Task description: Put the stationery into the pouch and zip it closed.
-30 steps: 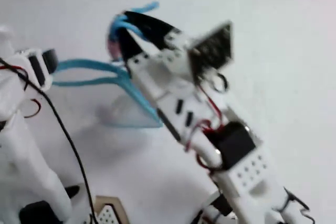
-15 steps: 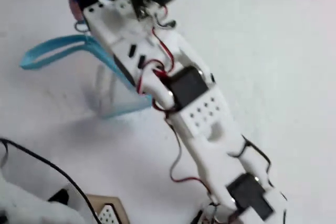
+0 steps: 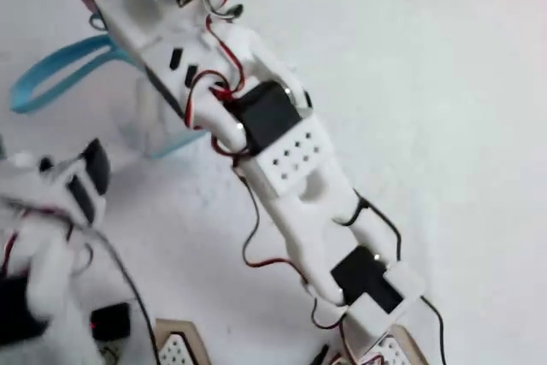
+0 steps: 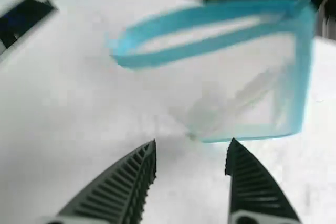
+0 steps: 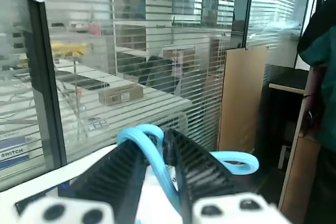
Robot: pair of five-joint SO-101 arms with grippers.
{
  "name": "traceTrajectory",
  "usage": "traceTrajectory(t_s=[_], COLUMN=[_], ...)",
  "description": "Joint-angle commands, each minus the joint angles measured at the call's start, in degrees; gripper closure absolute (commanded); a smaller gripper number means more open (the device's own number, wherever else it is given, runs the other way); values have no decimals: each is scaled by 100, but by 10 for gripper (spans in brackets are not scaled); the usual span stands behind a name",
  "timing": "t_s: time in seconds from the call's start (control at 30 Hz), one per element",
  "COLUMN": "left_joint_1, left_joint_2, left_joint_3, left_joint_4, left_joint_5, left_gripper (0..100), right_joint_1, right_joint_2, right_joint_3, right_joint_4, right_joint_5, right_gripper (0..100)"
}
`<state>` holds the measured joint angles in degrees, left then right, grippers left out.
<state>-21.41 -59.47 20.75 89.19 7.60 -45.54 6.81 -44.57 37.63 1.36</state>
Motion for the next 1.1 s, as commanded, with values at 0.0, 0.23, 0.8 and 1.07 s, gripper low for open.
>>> traceTrajectory(t_s=[0.0,0.23,0.8,1.07], left_joint_1=[-224,-1077,-171,-251], left_joint_2=[224,857,1235,1209], left_joint_3=[985,1398,782,-158], left_joint_4=[-1143,-2470,-2145,-651], left_joint_5=[-44,-44,158,290], left_gripper=[774,775,771,741], right_joint_1=[4,-31,-919,-936], right_joint_2=[-101,-391,-1024,-998], right_joint_3=[-422,-413,-396,-352], right_joint_4=[259,1015,2167,2176], right_joint_5=[70,510,466,457], right_gripper=[981,981,981,981])
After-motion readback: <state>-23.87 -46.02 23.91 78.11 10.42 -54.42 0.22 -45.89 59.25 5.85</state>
